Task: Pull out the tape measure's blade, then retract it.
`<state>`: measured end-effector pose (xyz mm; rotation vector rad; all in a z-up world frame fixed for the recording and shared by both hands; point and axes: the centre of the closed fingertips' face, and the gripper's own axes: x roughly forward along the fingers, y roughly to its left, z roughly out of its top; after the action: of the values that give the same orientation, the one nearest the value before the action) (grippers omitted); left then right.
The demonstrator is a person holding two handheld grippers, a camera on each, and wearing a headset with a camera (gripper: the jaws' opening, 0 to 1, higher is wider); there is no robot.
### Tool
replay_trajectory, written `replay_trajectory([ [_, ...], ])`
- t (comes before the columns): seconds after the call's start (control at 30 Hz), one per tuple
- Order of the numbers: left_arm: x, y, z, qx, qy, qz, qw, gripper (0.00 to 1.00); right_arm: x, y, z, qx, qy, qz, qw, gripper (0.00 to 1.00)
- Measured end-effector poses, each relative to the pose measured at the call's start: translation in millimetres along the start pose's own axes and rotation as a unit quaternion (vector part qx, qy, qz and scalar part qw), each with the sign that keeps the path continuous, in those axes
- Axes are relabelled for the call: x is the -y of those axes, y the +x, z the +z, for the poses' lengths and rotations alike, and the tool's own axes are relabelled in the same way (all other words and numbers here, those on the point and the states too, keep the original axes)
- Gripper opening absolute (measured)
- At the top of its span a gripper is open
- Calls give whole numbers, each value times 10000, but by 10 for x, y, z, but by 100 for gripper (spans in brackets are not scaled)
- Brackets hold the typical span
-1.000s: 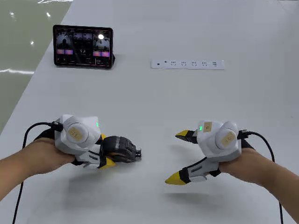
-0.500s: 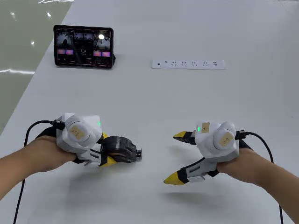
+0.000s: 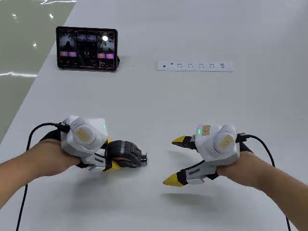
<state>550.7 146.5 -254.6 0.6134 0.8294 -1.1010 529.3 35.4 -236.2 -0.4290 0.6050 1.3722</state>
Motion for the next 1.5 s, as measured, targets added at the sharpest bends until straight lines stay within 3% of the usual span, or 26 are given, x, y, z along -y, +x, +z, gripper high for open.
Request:
replay_trajectory([
  [0.67, -1, 9, -9, -52, 143, -11, 9999, 28, 47, 316, 111, 152, -103, 140, 9997, 38],
  [1.5, 2, 12, -14, -48, 228, -69, 9997, 28, 52, 566, 165, 141, -381, 318, 9987, 17],
])
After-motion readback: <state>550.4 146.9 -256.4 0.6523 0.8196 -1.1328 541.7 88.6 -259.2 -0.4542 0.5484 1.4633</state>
